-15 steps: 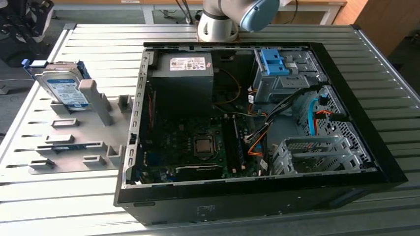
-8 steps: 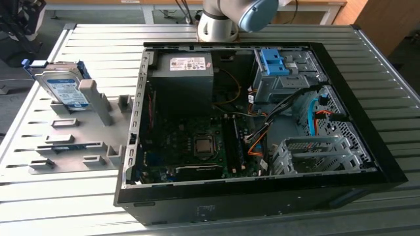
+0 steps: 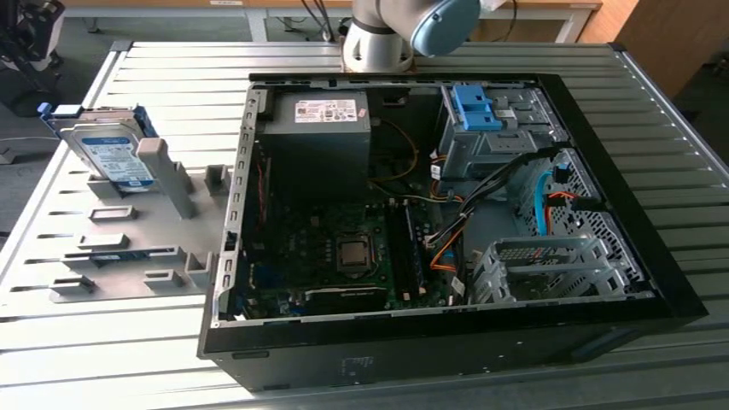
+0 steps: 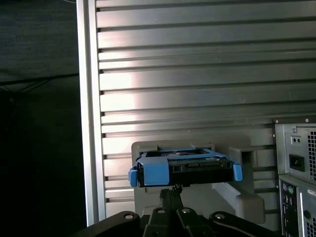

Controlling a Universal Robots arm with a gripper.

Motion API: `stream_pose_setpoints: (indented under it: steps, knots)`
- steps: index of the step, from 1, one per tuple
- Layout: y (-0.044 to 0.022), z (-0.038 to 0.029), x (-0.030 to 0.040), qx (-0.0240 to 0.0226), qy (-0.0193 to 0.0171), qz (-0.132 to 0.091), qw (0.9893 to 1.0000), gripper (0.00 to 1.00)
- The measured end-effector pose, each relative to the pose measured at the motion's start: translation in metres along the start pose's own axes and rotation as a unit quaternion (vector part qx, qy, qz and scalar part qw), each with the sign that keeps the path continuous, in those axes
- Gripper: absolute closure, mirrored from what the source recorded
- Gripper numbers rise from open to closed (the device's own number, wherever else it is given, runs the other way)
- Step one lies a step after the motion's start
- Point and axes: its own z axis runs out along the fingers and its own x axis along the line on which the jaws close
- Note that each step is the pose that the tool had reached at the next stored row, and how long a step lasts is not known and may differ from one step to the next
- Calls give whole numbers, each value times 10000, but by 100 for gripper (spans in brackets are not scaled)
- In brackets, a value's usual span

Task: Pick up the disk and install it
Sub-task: 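Reach for the disk, then pick up the disk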

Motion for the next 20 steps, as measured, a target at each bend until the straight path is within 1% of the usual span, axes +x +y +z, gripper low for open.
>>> stream_pose_setpoints:
  steps: [2,4,15,17,20]
  knots:
    - [0,-1,0,0,0,-1,10000,89]
    - [-1,-1,16,1,0,0,10000,89]
    - [-1,-1,16,2,0,-6,10000,89]
    - [-1,1,16,1,3,-69,10000,89]
    - [-1,6,16,0,13,-324,9995,89]
